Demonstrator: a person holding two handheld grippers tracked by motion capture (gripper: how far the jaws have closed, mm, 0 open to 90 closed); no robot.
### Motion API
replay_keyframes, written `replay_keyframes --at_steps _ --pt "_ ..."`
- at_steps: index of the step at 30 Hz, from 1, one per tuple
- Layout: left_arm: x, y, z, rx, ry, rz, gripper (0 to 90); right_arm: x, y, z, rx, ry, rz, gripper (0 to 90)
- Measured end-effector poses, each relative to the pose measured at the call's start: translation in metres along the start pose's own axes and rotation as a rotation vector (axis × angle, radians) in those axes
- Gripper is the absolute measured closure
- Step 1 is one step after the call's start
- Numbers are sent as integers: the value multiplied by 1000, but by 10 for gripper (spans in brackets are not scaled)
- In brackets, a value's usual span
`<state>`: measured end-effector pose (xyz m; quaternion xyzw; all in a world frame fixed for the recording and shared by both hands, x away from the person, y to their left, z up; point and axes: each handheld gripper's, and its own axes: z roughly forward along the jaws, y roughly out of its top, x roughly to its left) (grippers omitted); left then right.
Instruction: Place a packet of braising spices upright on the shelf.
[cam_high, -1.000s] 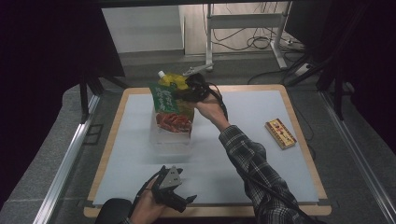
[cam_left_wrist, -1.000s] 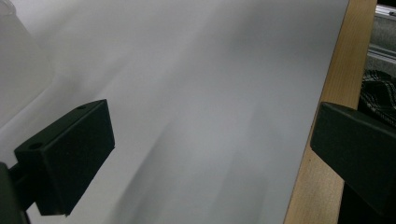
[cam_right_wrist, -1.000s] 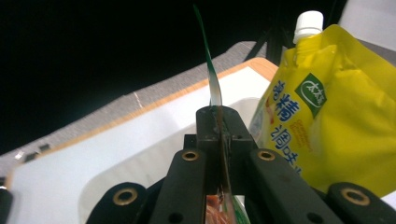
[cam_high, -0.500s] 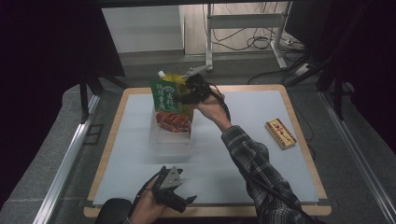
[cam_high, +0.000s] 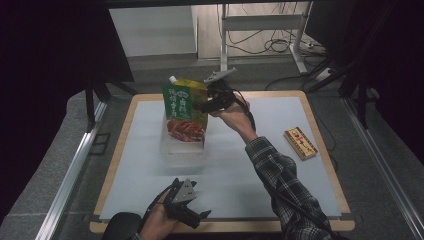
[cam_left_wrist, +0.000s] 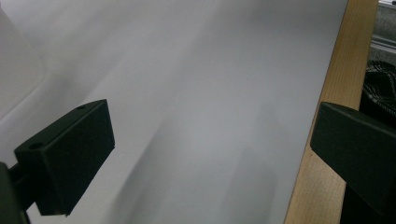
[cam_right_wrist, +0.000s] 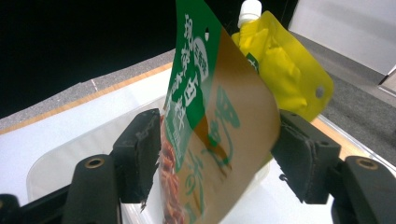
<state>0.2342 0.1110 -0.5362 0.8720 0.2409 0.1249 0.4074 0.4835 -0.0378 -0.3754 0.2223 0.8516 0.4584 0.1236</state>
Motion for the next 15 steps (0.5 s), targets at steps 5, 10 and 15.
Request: replay_keyframes --at_steps 5,10,15 --pt "0 0 0 -1 2 -1 0 0 -6 -4 5 -28 -2 293" --pt "0 0 0 -2 2 0 0 -4 -16 -8 5 -18 22 277" --pt "0 1 0 -5 3 0 0 -6 -24 -14 9 -10 51 255"
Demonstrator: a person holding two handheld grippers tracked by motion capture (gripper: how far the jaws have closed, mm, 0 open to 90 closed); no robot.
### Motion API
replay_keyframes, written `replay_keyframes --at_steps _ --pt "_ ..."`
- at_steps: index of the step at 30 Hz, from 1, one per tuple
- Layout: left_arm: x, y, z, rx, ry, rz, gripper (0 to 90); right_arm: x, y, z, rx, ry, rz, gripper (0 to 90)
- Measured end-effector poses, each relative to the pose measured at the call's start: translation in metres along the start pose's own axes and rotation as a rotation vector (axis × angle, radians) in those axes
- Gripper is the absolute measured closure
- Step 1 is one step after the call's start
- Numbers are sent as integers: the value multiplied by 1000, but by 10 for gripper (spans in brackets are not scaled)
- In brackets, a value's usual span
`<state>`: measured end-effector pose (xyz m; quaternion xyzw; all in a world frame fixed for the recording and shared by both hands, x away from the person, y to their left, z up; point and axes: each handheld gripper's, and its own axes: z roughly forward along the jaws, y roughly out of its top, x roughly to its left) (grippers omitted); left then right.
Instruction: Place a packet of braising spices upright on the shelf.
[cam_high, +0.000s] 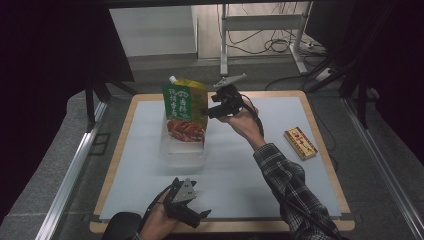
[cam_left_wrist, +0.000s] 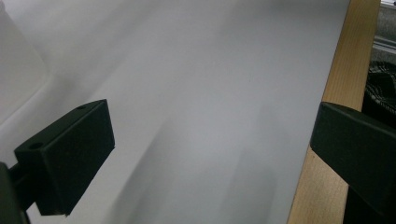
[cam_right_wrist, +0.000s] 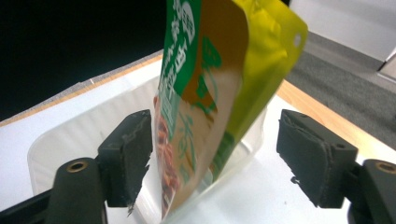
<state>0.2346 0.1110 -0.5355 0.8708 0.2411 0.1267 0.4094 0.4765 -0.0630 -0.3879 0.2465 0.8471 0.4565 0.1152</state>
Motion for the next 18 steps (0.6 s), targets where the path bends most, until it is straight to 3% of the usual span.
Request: replay_keyframes --at_steps 18 --pt "-1 0 1 -1 -1 4 0 4 -29 -18 29 -3 -16 209"
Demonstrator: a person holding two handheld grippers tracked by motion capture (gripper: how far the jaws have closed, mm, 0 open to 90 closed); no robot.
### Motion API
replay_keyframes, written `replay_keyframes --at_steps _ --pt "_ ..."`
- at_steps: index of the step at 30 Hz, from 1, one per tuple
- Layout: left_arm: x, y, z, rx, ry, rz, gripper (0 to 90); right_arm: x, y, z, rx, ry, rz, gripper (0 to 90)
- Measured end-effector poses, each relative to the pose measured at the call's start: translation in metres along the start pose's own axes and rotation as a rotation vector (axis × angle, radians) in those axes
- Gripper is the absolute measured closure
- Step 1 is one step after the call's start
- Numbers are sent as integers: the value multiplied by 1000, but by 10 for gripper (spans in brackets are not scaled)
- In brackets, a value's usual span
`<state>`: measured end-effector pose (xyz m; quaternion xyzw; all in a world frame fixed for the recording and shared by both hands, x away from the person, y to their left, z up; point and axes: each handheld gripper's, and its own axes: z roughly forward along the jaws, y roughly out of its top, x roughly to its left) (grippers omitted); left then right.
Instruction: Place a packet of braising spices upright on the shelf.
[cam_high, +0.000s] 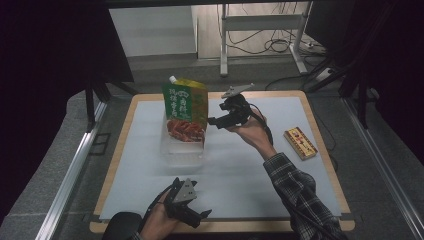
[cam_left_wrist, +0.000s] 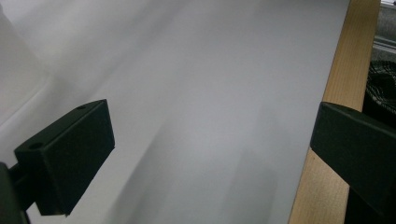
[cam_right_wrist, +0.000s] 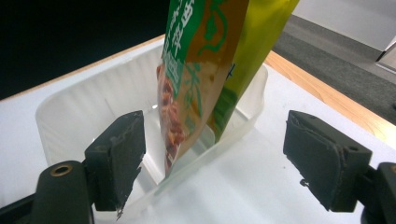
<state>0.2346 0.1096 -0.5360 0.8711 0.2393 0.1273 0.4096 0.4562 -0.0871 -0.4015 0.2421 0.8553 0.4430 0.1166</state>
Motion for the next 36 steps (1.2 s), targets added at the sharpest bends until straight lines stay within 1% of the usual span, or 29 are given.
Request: replay_keyframes --at_steps 4,8,11,13,18,20,26,29,36 --pt "0 0 0 -1 -1 -1 0 1 -7 -4 15 -8 -1 206" --pt "0 0 0 -1 0 -2 0 3 -14 -8 13 -8 2 184" --pt "0 0 0 -4 0 -2 0 4 -20 -11 16 -14 -11 177" --pt "0 0 0 -6 0 -2 0 4 -23 -13 21 -17 -10 175" --pt "0 0 0 -5 1 -2 0 3 -31 -18 30 -20 10 174" --pt "0 0 1 -4 0 -2 0 3 -34 -20 41 -32 23 174" --pt "0 0 1 -4 0 -3 0 2 -45 -28 32 -30 38 169" --pt "0 0 1 -3 1 -1 0 2 -50 -32 28 -36 37 169" --pt "-1 0 1 -1 2 4 0 3 -61 -39 36 -49 34 170"
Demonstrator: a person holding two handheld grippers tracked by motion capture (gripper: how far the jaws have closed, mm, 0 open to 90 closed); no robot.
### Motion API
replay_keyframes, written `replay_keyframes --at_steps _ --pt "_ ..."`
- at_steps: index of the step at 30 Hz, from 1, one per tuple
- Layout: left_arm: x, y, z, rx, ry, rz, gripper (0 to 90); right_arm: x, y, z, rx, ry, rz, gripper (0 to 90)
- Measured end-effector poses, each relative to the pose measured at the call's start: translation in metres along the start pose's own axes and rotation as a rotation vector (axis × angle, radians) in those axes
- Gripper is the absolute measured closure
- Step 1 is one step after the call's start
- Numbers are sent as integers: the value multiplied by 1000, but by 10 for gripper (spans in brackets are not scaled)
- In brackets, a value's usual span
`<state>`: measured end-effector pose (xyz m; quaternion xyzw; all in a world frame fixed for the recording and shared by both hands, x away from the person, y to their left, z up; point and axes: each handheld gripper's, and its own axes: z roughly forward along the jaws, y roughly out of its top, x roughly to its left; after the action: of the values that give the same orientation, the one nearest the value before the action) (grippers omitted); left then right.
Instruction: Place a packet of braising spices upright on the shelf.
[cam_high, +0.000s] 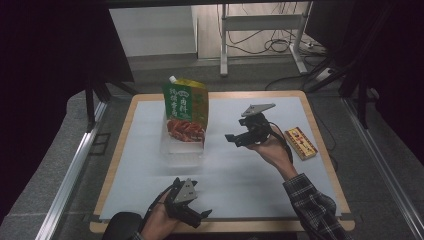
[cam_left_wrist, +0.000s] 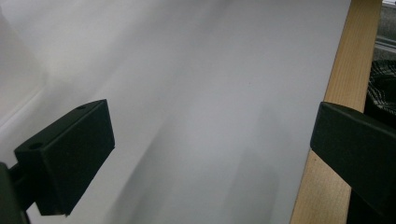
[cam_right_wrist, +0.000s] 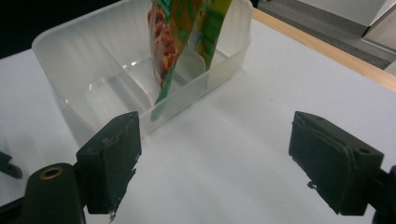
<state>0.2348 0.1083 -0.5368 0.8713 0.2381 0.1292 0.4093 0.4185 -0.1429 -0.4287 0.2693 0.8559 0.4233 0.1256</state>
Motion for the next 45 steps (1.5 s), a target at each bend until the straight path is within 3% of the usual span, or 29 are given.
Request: replay_keyframes --at_steps 3,22,45 --pt "0 0 0 1 1 1 0 0 -6 -2 4 -5 -13 166" --pt "-1 0 -2 -1 0 5 0 -18 -34 -12 20 -59 33 166" --pt "3 -1 -5 -12 25 -16 0 -57 -64 -33 65 -182 89 168"
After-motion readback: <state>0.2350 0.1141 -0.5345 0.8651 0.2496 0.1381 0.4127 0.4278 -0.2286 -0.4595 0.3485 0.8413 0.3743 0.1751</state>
